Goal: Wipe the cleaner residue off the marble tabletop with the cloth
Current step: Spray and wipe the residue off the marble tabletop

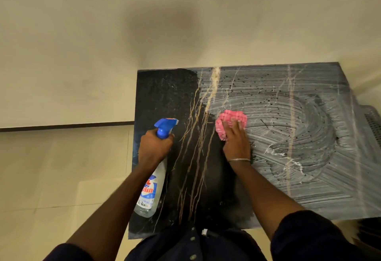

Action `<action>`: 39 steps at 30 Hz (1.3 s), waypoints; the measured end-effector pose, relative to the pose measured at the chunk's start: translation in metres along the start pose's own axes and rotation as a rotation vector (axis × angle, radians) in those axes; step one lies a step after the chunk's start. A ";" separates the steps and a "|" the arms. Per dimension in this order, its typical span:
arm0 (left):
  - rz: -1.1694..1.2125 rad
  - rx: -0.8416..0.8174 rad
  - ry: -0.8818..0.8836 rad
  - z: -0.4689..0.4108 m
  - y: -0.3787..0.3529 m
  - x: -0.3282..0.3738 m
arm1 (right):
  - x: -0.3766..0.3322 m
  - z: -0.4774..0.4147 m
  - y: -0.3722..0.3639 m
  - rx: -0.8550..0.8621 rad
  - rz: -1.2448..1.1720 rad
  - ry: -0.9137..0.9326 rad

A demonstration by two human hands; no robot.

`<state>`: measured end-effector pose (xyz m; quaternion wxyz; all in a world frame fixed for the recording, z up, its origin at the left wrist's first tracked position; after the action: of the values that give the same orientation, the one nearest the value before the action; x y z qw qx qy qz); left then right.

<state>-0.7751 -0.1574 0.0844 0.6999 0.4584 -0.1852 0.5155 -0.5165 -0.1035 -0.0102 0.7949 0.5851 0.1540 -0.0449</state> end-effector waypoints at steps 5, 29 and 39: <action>0.015 -0.002 0.017 -0.006 -0.002 -0.001 | -0.027 -0.015 -0.003 0.062 -0.065 -0.279; 0.039 0.036 -0.003 -0.028 0.008 0.019 | -0.045 -0.052 0.000 0.019 -0.062 -0.048; 0.036 0.023 0.033 -0.039 0.009 0.020 | -0.081 -0.074 -0.004 -0.090 0.133 0.332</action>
<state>-0.7837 -0.1133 0.0830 0.6880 0.4545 -0.1758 0.5378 -0.6086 -0.0439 -0.0096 0.7852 0.5573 0.2458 0.1120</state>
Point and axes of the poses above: each hand's wrist, its own z-axis away from the middle knuckle, its own y-axis out of the back of the hand, x = y × z, the point moved 1 cm from there along -z, towards the middle knuckle, and after that the axes turned 13 degrees about -x, right-handed, at the moved point
